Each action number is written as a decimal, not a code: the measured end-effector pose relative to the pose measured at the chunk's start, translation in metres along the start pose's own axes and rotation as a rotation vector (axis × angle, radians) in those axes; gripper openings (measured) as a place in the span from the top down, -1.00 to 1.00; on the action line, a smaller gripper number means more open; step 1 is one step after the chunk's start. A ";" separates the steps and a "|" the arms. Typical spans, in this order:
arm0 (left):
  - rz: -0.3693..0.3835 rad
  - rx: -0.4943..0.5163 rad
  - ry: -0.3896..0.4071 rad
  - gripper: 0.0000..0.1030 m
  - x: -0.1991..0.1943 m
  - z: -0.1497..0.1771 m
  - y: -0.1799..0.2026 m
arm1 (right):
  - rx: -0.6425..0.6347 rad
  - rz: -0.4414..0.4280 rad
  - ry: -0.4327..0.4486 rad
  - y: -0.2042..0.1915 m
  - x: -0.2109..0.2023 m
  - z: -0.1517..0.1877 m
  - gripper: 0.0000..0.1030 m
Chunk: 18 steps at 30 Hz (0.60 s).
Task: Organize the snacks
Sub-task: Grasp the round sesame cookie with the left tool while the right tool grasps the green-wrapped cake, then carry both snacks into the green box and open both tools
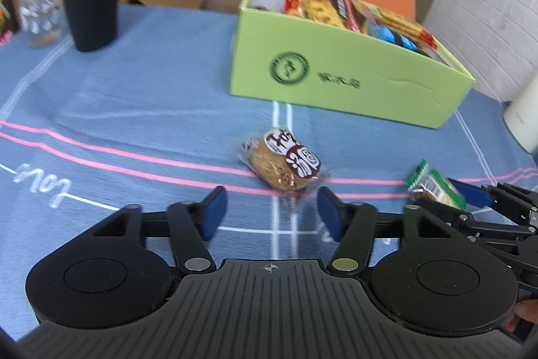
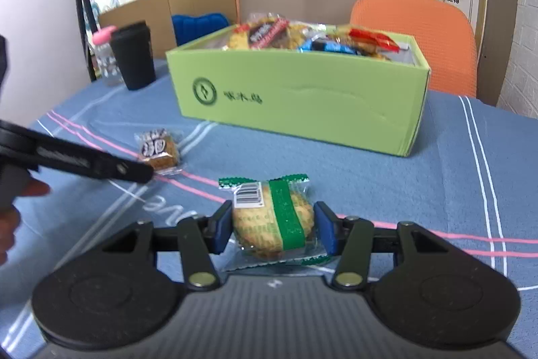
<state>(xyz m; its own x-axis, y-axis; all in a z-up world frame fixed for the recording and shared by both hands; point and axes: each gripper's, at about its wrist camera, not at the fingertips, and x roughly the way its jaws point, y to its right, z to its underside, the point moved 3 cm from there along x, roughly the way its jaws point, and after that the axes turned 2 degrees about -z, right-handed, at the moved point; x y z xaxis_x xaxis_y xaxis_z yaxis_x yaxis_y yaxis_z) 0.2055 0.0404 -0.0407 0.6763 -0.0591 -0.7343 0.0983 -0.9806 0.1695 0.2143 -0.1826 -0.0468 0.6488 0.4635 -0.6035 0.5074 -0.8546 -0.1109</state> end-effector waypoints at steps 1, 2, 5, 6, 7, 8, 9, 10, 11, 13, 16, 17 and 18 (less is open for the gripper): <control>-0.013 -0.007 0.010 -0.31 -0.001 -0.001 0.000 | 0.006 -0.002 -0.004 0.002 0.002 0.001 -0.11; -0.023 -0.020 0.022 -0.49 -0.001 -0.004 -0.001 | 0.009 0.001 -0.001 0.004 0.004 0.002 -0.12; -0.043 -0.040 0.026 -0.48 0.009 -0.016 0.005 | -0.002 0.012 0.007 0.006 0.008 0.002 -0.34; -0.062 -0.040 0.024 -0.43 0.015 -0.020 0.008 | -0.003 0.009 0.006 0.007 0.010 0.002 -0.41; -0.090 -0.031 0.015 -0.41 0.022 -0.023 0.011 | -0.001 0.001 0.007 0.007 0.011 0.002 -0.58; -0.106 -0.019 0.007 -0.43 0.029 -0.023 0.014 | -0.001 -0.001 0.006 0.006 0.012 0.002 -0.69; -0.107 -0.016 0.006 -0.42 0.033 -0.023 0.016 | -0.009 0.005 0.003 0.006 0.012 0.003 -0.71; -0.104 -0.020 0.013 -0.38 0.035 -0.023 0.017 | -0.021 0.015 0.001 0.005 0.013 0.004 -0.71; -0.092 -0.022 0.014 -0.16 0.036 -0.022 0.017 | -0.025 0.019 -0.001 0.005 0.013 0.004 -0.66; -0.048 -0.007 0.010 0.41 0.035 -0.022 0.019 | -0.057 0.038 -0.004 0.003 0.013 0.005 -0.38; 0.000 0.005 -0.011 0.72 0.032 -0.021 0.016 | -0.056 0.030 -0.006 0.002 0.004 0.005 -0.02; 0.014 -0.009 -0.016 0.75 0.029 -0.021 0.013 | -0.058 0.030 -0.004 0.001 0.001 0.005 -0.02; 0.036 -0.019 -0.013 0.77 0.024 -0.019 0.010 | -0.053 0.031 0.001 0.000 -0.004 0.005 -0.02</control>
<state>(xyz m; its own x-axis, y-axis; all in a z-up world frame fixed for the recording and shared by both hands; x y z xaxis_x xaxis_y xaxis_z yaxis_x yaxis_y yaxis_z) 0.2367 0.0329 -0.0439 0.6703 -0.0968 -0.7357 0.0882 -0.9740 0.2085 0.2092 -0.1856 -0.0486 0.6653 0.4373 -0.6051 0.5164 -0.8549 -0.0500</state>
